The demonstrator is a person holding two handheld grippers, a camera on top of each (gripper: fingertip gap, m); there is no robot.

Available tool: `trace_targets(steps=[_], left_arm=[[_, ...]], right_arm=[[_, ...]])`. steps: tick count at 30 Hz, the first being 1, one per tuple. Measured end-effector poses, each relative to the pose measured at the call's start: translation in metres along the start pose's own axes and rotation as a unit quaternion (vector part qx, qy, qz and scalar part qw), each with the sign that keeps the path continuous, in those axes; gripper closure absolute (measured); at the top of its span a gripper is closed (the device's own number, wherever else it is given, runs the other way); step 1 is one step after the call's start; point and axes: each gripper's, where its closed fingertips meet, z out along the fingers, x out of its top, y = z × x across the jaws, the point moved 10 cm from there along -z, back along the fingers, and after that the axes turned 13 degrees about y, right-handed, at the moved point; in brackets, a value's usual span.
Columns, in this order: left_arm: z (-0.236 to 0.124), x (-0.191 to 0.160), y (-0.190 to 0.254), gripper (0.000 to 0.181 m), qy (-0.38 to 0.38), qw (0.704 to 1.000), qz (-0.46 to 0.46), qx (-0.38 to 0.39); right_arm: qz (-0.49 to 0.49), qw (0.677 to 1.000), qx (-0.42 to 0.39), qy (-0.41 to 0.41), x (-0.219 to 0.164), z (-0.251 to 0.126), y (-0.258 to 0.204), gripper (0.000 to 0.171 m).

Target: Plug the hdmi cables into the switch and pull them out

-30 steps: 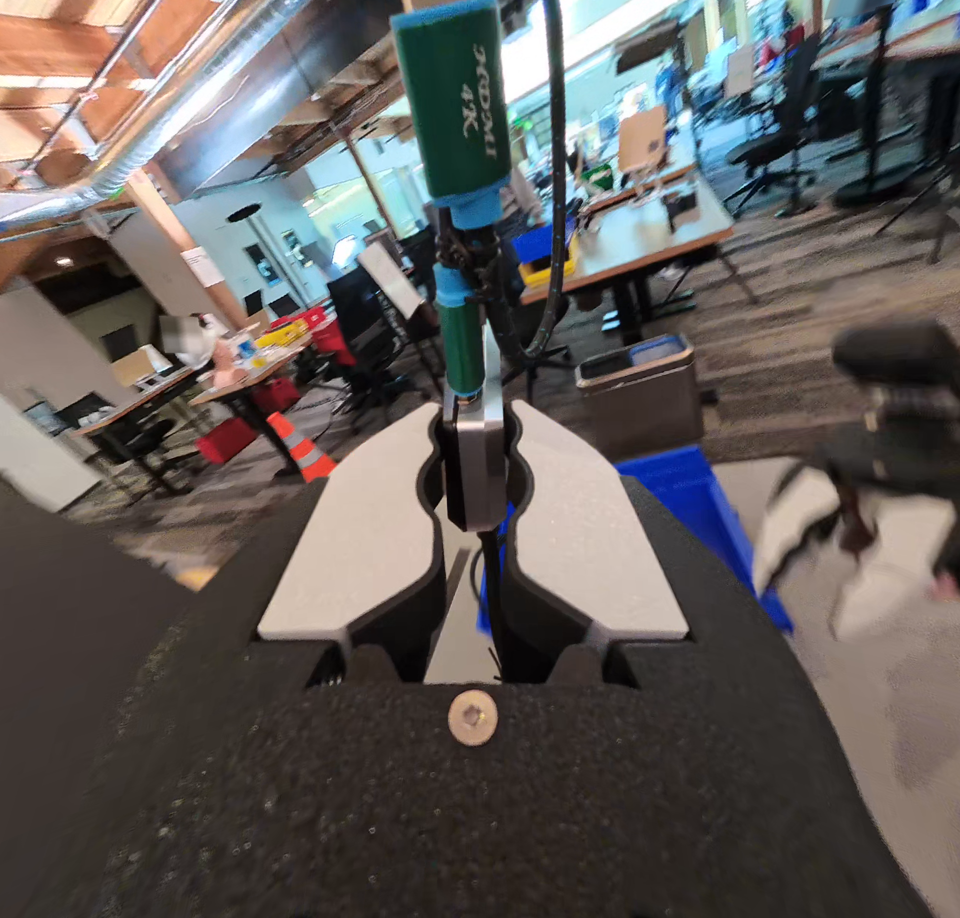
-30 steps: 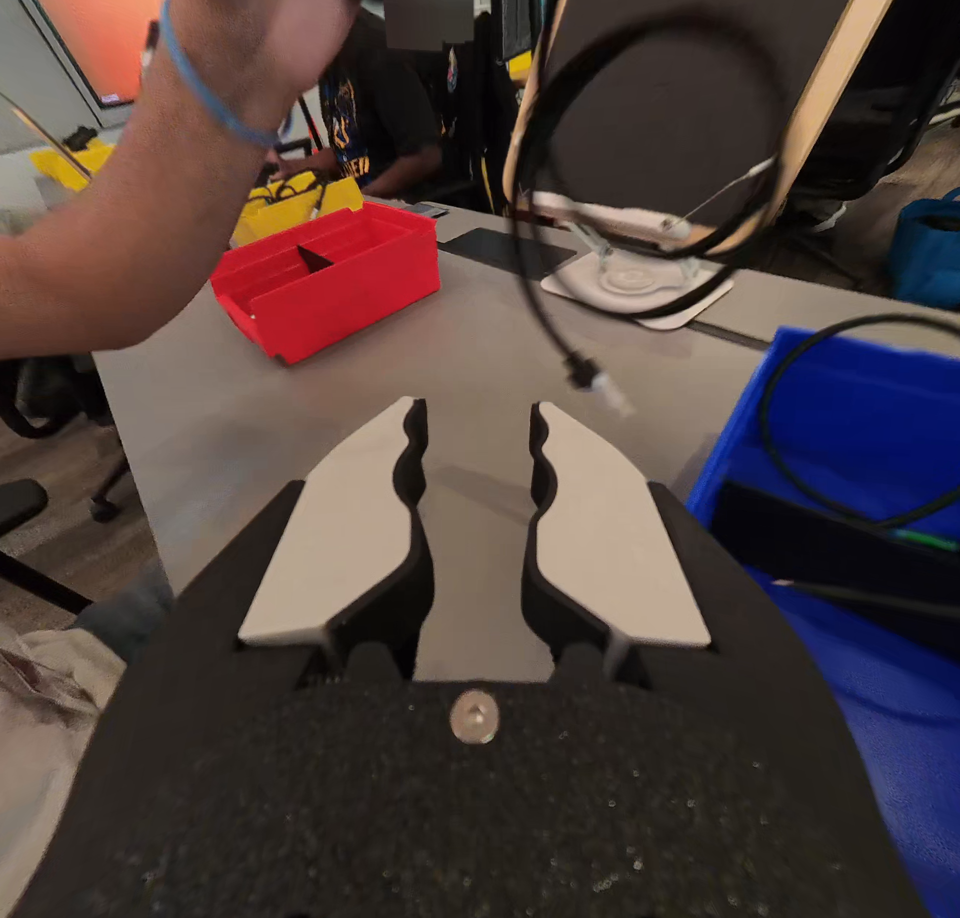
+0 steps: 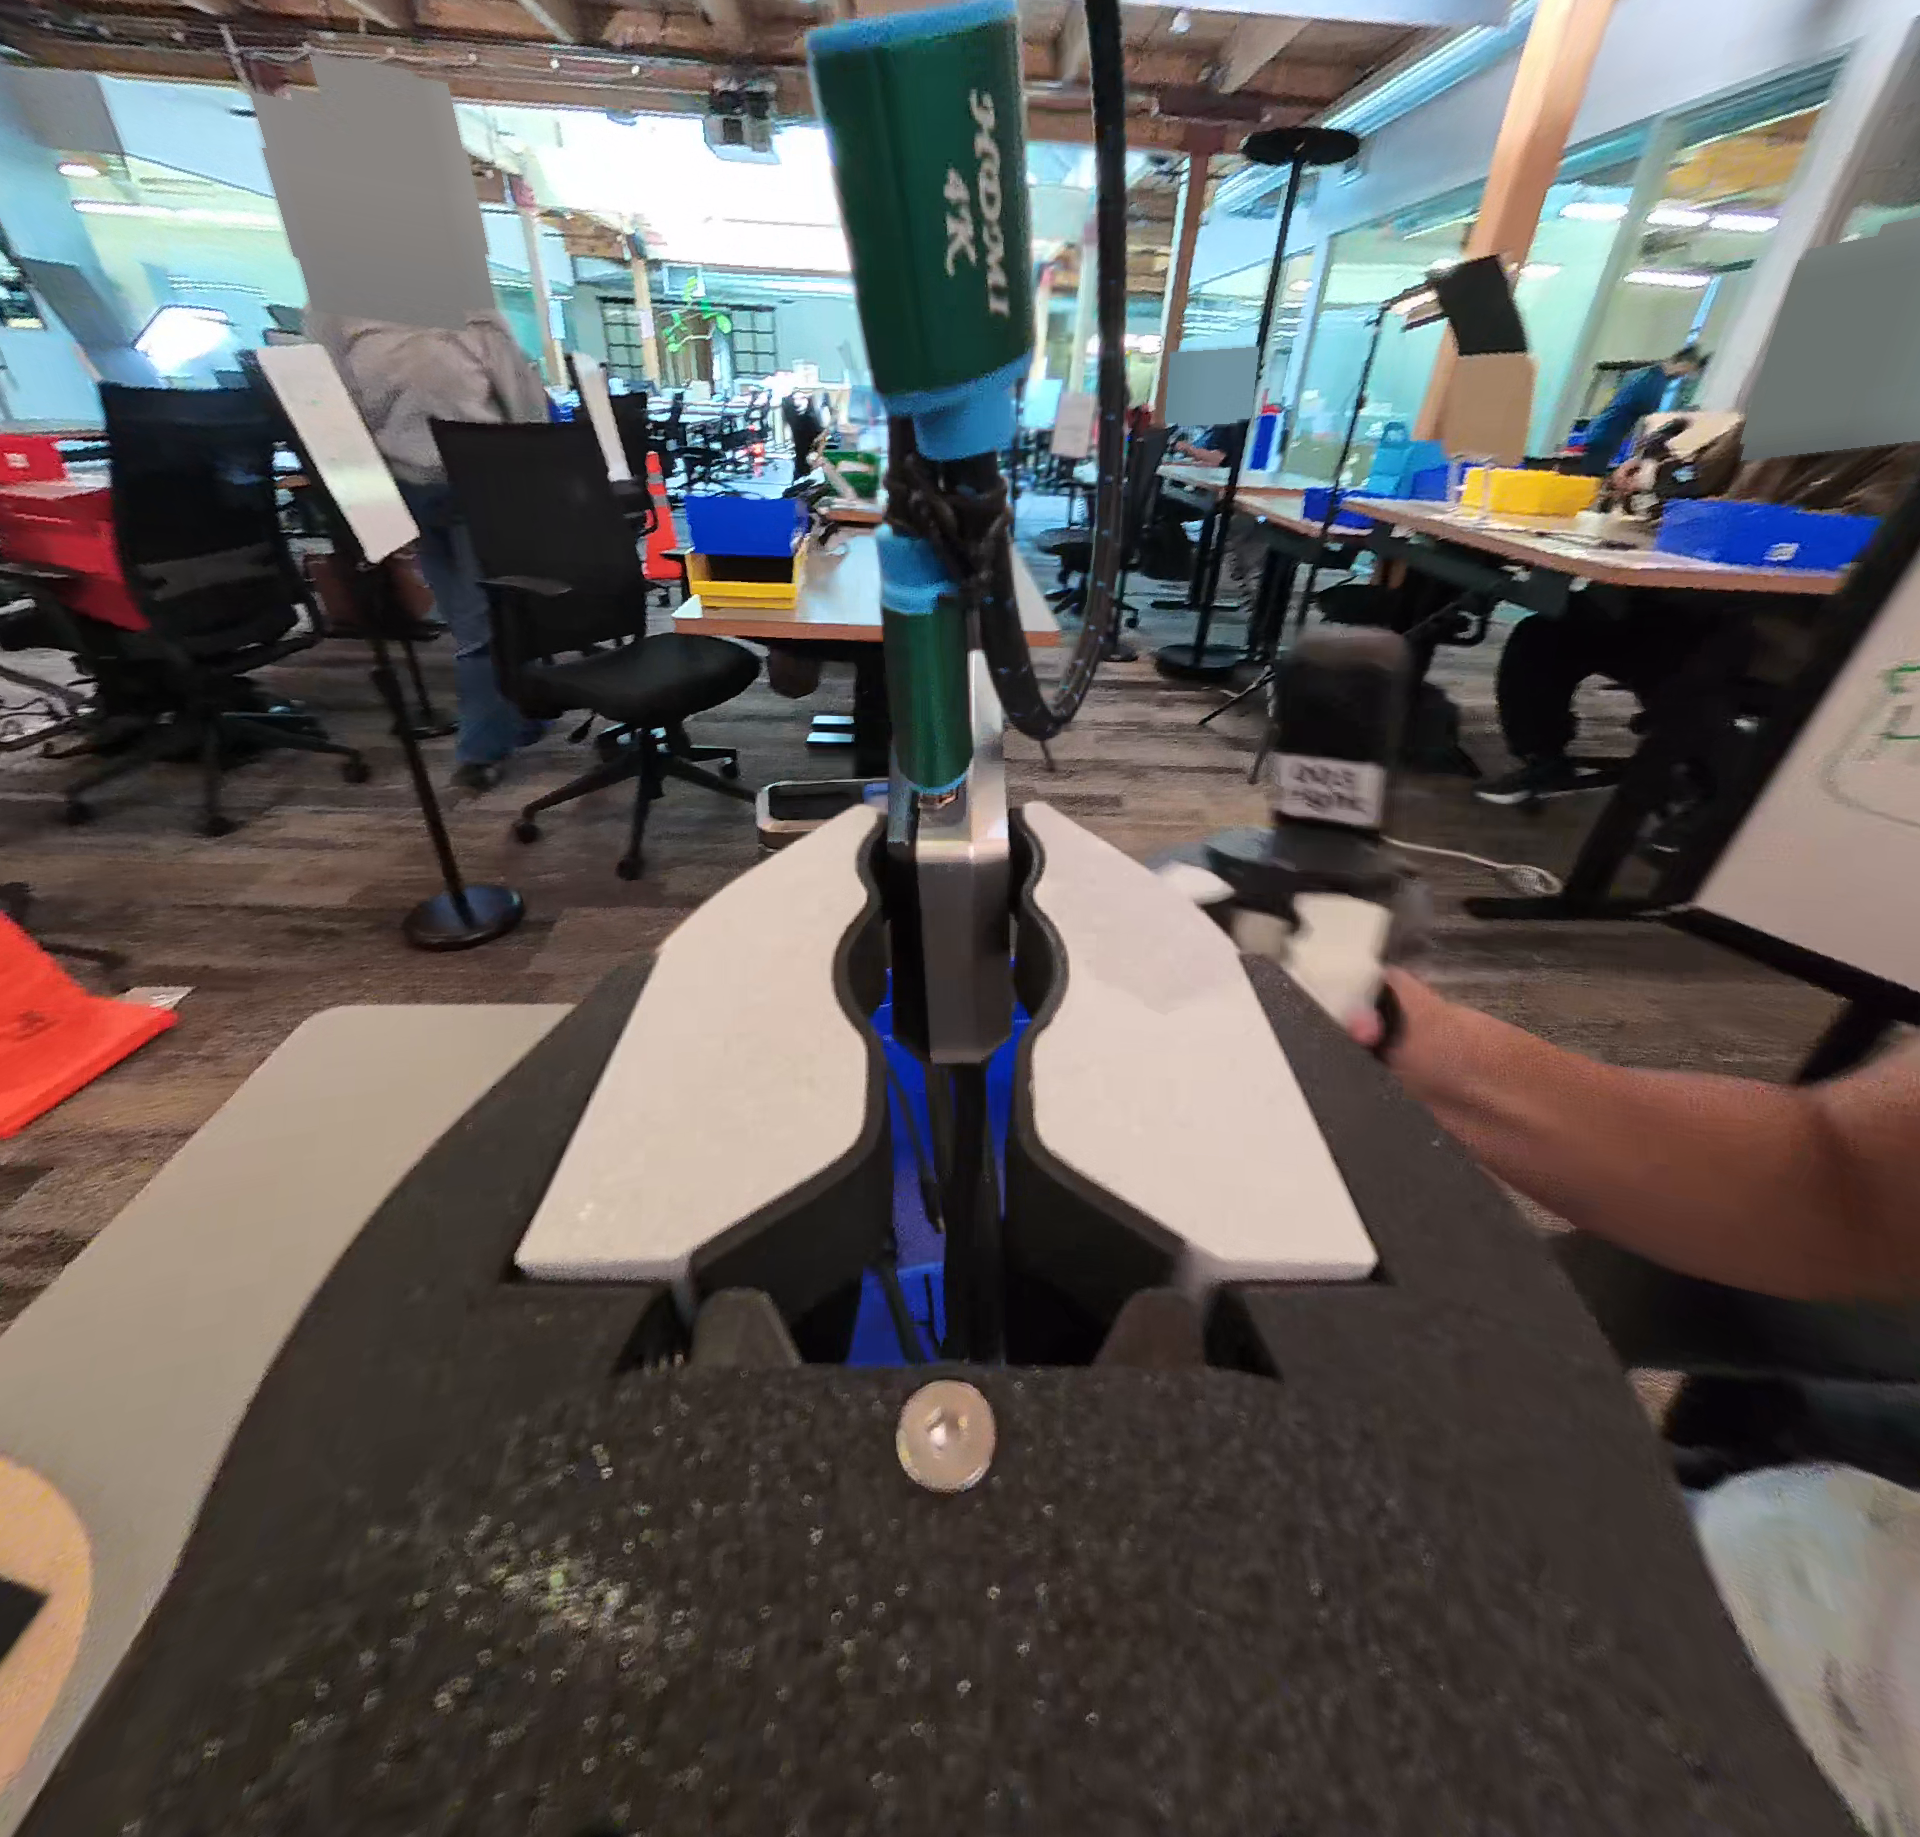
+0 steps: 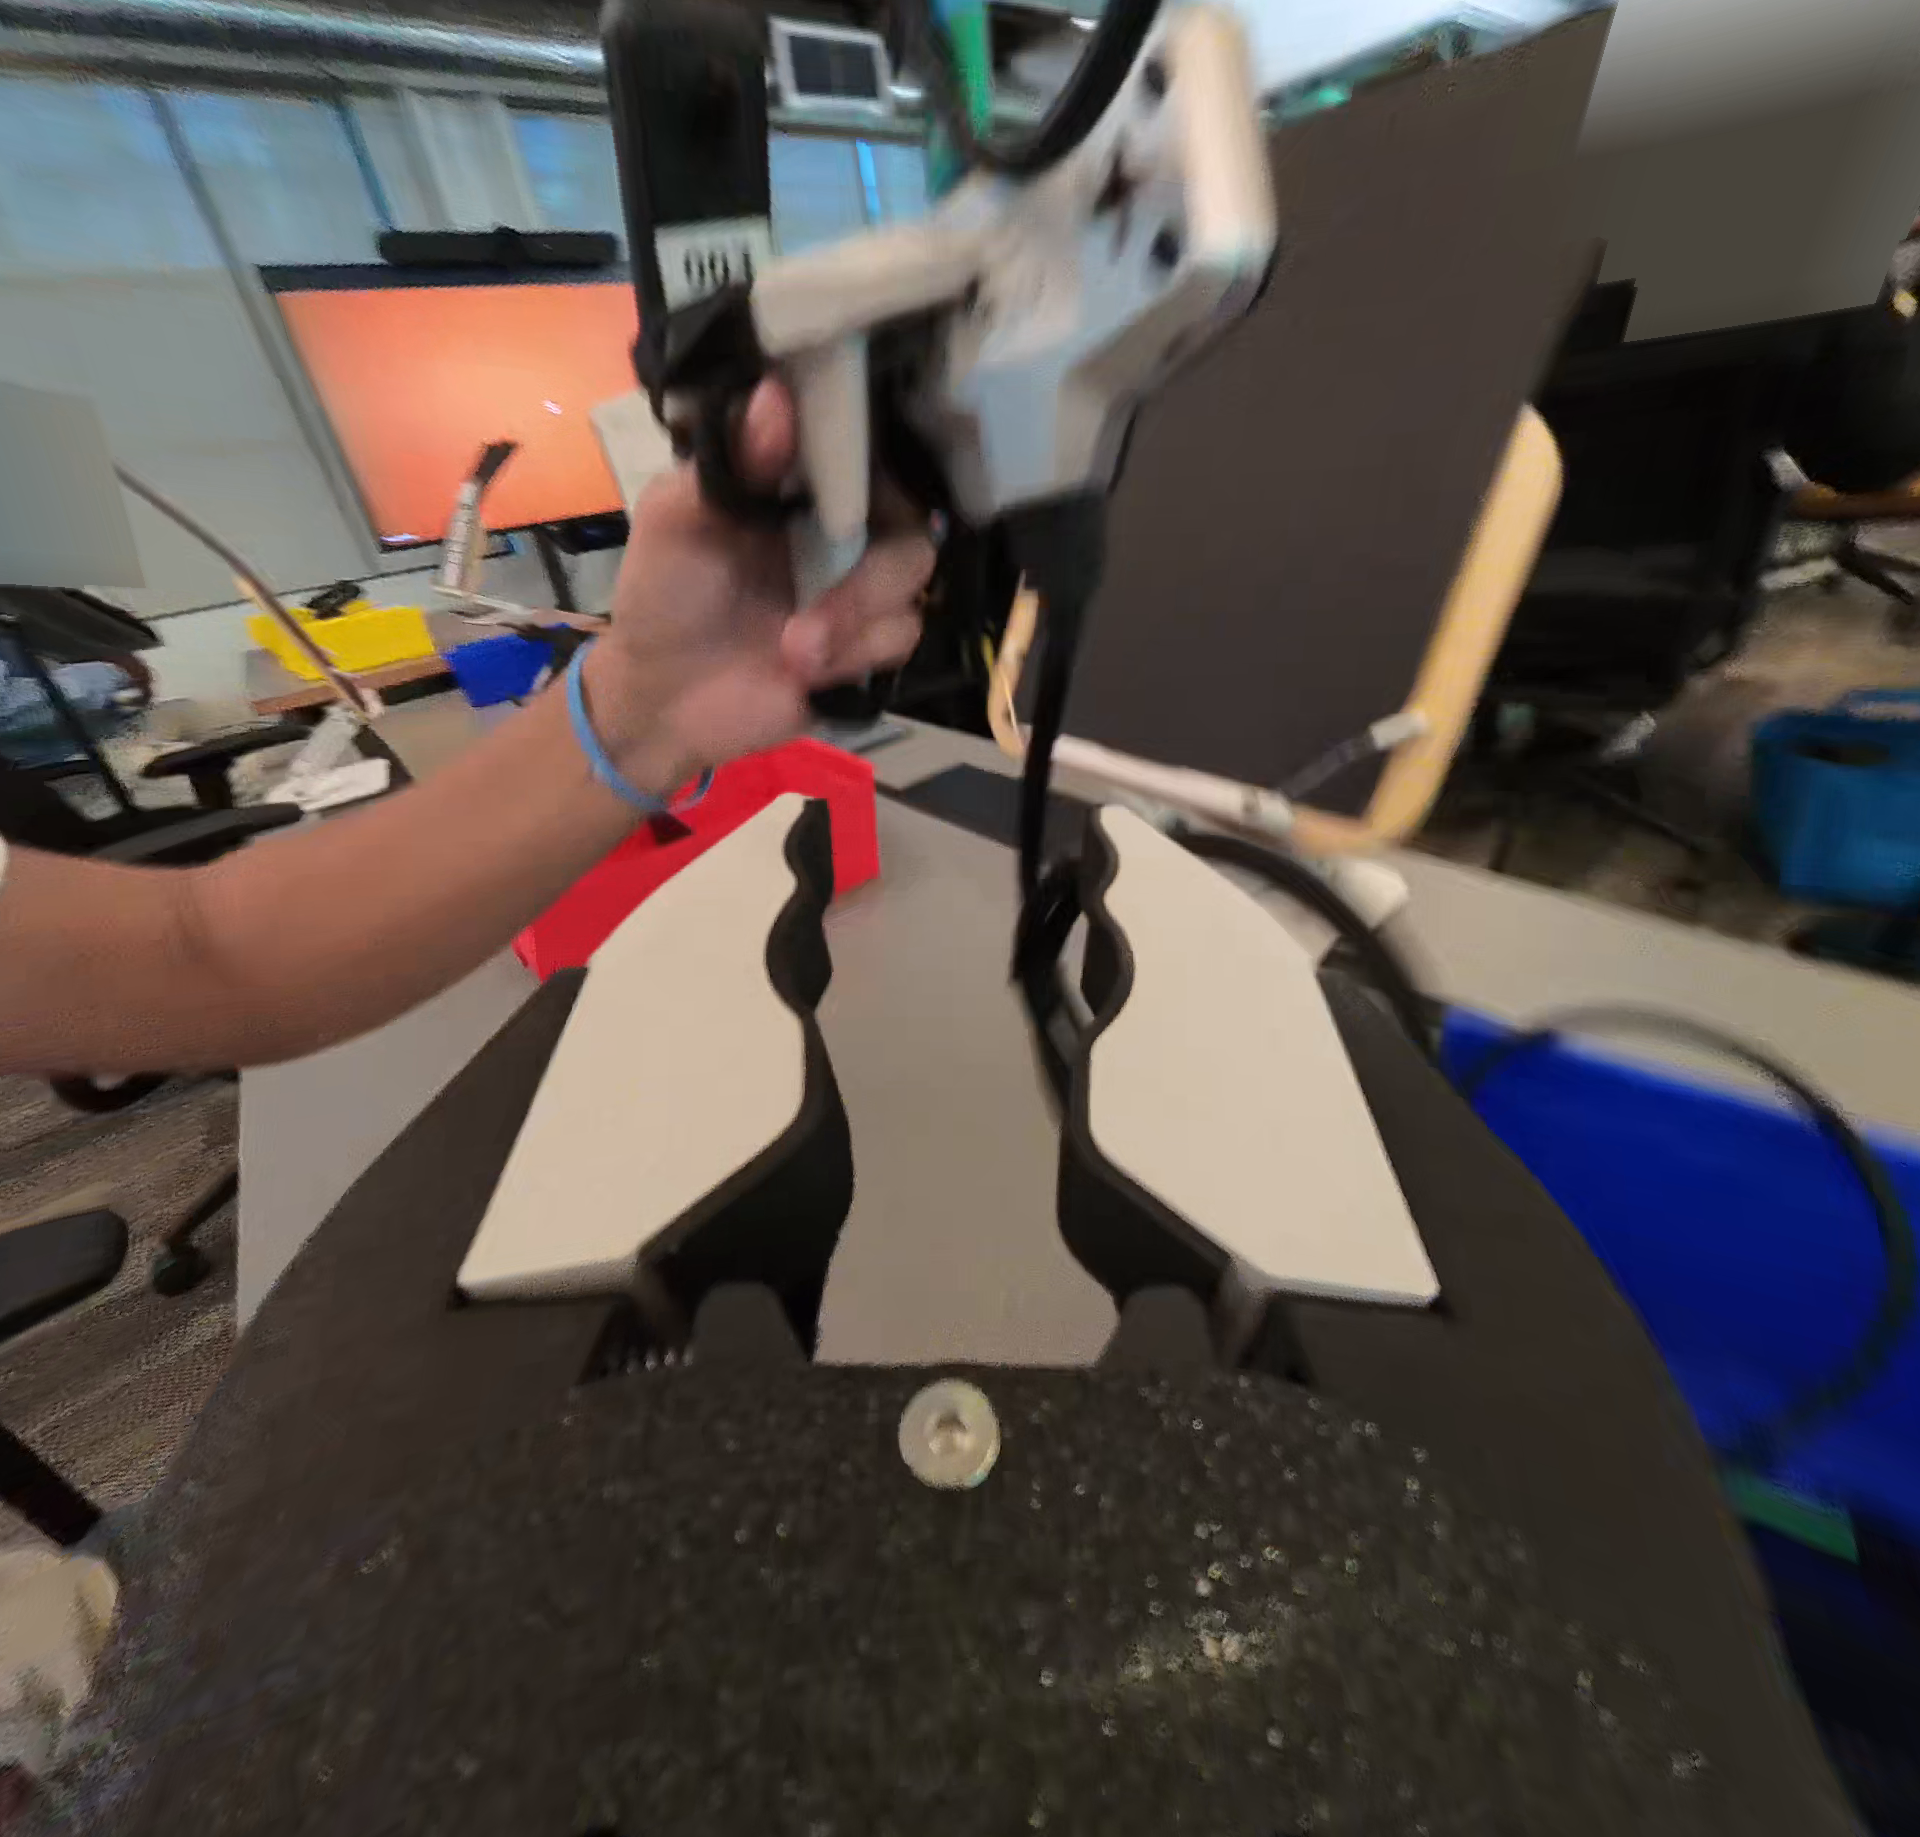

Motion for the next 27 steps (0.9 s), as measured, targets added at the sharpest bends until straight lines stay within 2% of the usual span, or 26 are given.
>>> trace_targets(steps=[2, 5, 7, 9, 11, 14, 17, 19, 22, 24, 27], left_arm=[[-0.016, 0.011, 0.013, 0.161, 0.003, 1.000, -0.001, -0.015], [-0.037, 0.024, 0.031, 0.161, -0.006, 0.999, 0.008, -0.034], [-0.050, 0.028, 0.040, 0.161, -0.020, 0.999, 0.013, -0.036], [-0.062, 0.028, 0.045, 0.161, -0.023, 0.999, 0.011, -0.036], [-0.076, 0.028, 0.047, 0.161, -0.011, 1.000, 0.003, -0.025], [-0.098, 0.028, 0.048, 0.156, 0.002, 0.998, 0.030, 0.054], [-0.132, 0.020, 0.058, 0.149, -0.005, 0.989, 0.067, 0.131], [-0.157, 0.001, 0.069, 0.145, -0.009, 0.984, 0.059, 0.166], [-0.190, -0.044, 0.089, 0.147, -0.029, 0.981, 0.011, 0.193], [-0.206, -0.073, 0.103, 0.150, -0.036, 0.978, -0.027, 0.203], [-0.225, -0.108, 0.124, 0.151, -0.047, 0.973, -0.067, 0.218]], right_arm=[[-0.002, 0.999, 0.040, 0.019, 0.021, 0.037, 0.004, 0.122], [0.057, 0.988, 0.133, 0.060, 0.041, 0.080, -0.002, 0.118], [0.075, 0.979, 0.182, 0.061, 0.046, 0.099, -0.012, 0.126], [0.055, 0.977, 0.206, 0.009, 0.040, 0.117, -0.025, 0.142], [0.051, 0.973, 0.225, -0.017, 0.038, 0.130, -0.033, 0.148], [-0.015, 0.976, 0.209, -0.062, 0.046, 0.147, -0.041, 0.148], [-0.059, 0.981, 0.174, -0.067, 0.081, 0.155, -0.030, 0.148], [-0.084, 0.985, 0.140, -0.047, 0.119, 0.152, -0.012, 0.148], [-0.178, 0.981, 0.057, -0.043, 0.163, 0.143, 0.021, 0.148], [-0.205, 0.976, 0.018, -0.067, 0.164, 0.134, 0.047, 0.148], [-0.180, 0.978, -0.001, -0.103, 0.117, 0.111, 0.090, 0.148]])
